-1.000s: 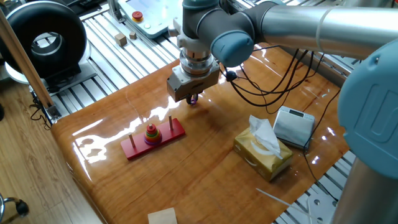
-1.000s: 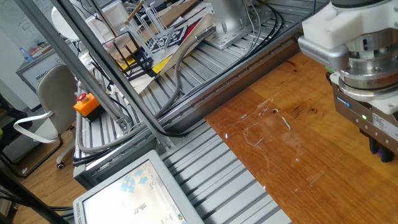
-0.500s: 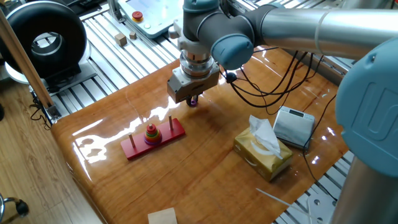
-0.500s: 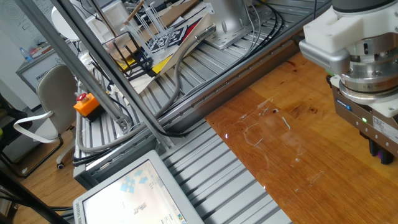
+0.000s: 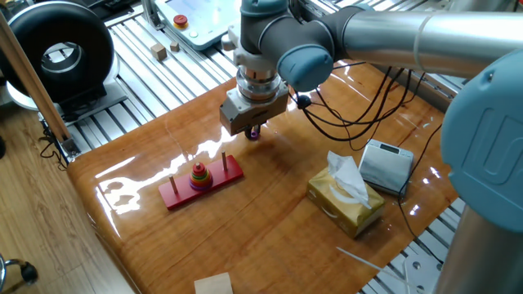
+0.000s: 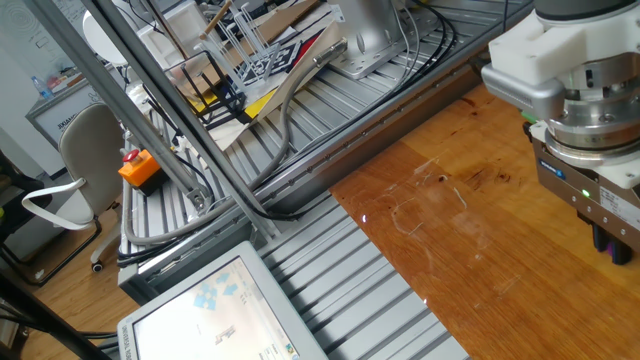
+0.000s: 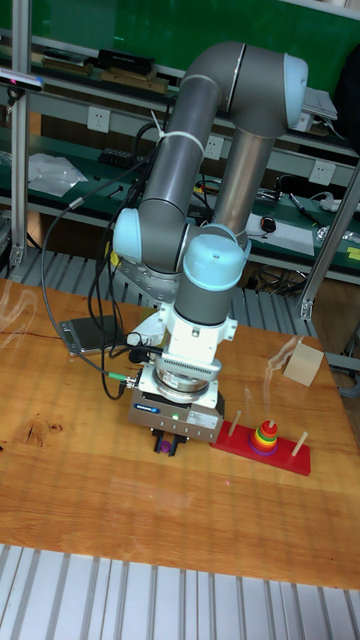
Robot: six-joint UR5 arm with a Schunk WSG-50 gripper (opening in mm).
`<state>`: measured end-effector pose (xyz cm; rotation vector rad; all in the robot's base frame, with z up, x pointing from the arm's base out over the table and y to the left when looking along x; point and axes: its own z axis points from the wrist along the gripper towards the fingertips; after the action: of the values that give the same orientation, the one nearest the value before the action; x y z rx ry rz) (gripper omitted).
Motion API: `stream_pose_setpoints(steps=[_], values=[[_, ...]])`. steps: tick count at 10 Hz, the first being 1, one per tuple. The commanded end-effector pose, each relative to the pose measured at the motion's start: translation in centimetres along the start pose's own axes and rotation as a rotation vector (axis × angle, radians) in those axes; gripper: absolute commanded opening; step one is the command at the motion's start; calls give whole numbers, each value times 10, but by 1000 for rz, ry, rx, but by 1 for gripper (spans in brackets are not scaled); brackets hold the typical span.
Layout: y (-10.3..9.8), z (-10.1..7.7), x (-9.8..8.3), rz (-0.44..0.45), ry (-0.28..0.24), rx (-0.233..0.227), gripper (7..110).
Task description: Take out one Hanoi block and throw it aside
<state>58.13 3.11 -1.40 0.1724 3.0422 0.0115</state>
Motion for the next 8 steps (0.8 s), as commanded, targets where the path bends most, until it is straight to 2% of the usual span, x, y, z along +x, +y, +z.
stream_pose_setpoints(steps=[1,3,4,8], values=[[6,-1,-2,-34,-6,-38,22],[2,-2,-2,-72,-8,-44,22],[3,-3,-2,-85,-7,-53,44],[3,-4,-3,-111,-11,-51,44]])
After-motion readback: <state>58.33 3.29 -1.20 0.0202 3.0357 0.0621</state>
